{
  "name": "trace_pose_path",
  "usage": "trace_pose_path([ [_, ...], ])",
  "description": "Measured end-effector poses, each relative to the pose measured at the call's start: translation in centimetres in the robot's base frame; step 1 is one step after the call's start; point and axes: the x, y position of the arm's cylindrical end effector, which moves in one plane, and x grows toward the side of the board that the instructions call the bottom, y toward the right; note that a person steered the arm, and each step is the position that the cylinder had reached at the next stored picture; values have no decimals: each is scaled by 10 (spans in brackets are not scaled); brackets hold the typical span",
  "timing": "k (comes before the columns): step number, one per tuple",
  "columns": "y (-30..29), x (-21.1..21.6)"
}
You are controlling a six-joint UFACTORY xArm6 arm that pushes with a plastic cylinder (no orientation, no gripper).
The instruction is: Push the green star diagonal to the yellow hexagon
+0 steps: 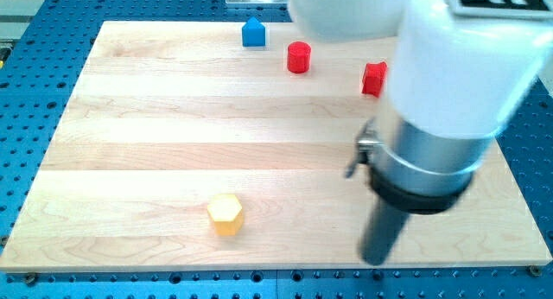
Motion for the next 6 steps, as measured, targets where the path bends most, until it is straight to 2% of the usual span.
trace_pose_path([
  [1,125,-28],
  [2,101,-66],
  [3,-1,-89],
  [4,-90,-81],
  [5,-70,-33],
  [6,-162,-1],
])
